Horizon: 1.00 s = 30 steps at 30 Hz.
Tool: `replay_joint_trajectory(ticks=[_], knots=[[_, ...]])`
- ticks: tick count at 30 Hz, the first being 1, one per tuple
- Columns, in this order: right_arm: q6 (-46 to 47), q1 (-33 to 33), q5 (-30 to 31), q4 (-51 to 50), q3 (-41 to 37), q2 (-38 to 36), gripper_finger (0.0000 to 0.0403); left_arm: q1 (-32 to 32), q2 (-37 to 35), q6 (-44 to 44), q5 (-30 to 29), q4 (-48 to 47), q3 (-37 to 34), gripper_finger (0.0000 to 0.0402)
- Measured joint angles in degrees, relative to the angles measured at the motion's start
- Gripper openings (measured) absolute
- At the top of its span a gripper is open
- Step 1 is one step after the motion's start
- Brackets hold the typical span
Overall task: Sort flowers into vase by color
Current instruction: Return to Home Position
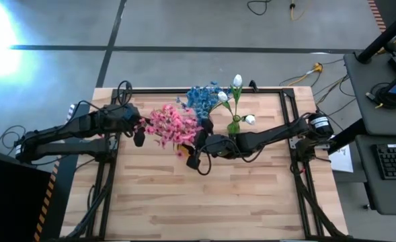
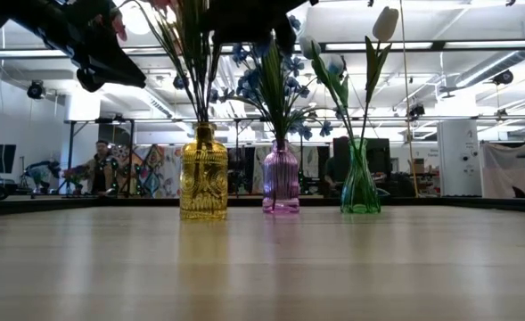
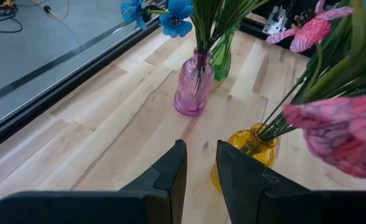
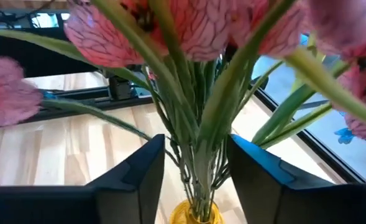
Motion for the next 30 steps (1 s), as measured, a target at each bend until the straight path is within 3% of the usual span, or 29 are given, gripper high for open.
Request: replay_joint_trajectory(ticks=[14, 30], knots=[[-0.4, 1.1, 3.0, -0.6, 0.0, -0.1, 0.0219, 0.0, -0.1, 0.3, 0.0, -0.8, 0.0, 0.0075], [-0.3, 2.5, 3.1, -4.7, 0.0, -3.3, 0.0229, 0.0, -0.5, 0.4, 0.1, -1.9, 0.1, 0.0075]])
